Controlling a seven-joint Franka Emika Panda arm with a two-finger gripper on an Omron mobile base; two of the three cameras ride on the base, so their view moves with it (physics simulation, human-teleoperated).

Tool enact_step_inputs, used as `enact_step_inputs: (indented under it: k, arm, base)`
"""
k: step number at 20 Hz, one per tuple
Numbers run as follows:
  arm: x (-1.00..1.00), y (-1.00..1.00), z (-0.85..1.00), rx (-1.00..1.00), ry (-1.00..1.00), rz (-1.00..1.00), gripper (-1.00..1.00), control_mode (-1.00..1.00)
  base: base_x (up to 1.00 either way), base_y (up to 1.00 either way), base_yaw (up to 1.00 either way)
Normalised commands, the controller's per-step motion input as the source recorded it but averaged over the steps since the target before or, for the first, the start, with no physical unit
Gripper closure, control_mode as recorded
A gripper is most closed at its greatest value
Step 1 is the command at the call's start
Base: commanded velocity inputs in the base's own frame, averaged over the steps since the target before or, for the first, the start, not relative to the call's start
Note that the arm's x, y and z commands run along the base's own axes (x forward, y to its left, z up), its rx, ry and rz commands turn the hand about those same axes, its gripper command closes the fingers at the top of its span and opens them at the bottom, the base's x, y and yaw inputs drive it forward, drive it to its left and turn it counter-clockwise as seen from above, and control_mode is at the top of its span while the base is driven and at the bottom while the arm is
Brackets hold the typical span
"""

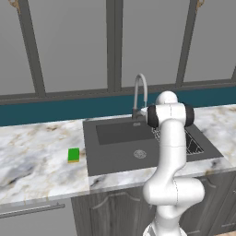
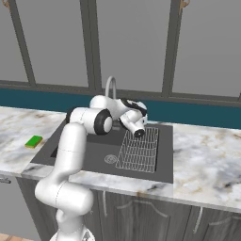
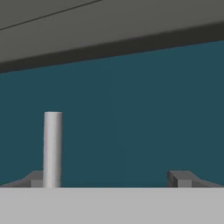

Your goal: Soak the sponge with water for a few seconds and then drop it inside the sink.

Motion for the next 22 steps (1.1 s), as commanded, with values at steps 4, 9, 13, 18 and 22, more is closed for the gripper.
enact_step_inputs:
  k: [4,9,13,18,22]
  arm:
    - [0.00,-0.61,0.00,0.05,0.00,0.00,-1.00,-1.00]
    - [0.00,-0.62,-0.02,0.04,0.00,0.00,-1.00,-1.00]
    - [0.00,-0.64,0.00,0.04,0.00,-0.01,-1.00,-1.00]
    - [0.00,-0.63,0.00,0.05,0.00,-0.01,-1.00,-1.00]
    - [0.00,-0.62,0.00,0.04,0.00,-0.01,-1.00,-1.00]
  base:
    - [0.00,0.00,0.00]
    - [0.00,0.00,0.00]
    - [0.00,0.00,0.00]
    - [0.00,0.00,0.00]
    - [0.00,0.00,0.00]
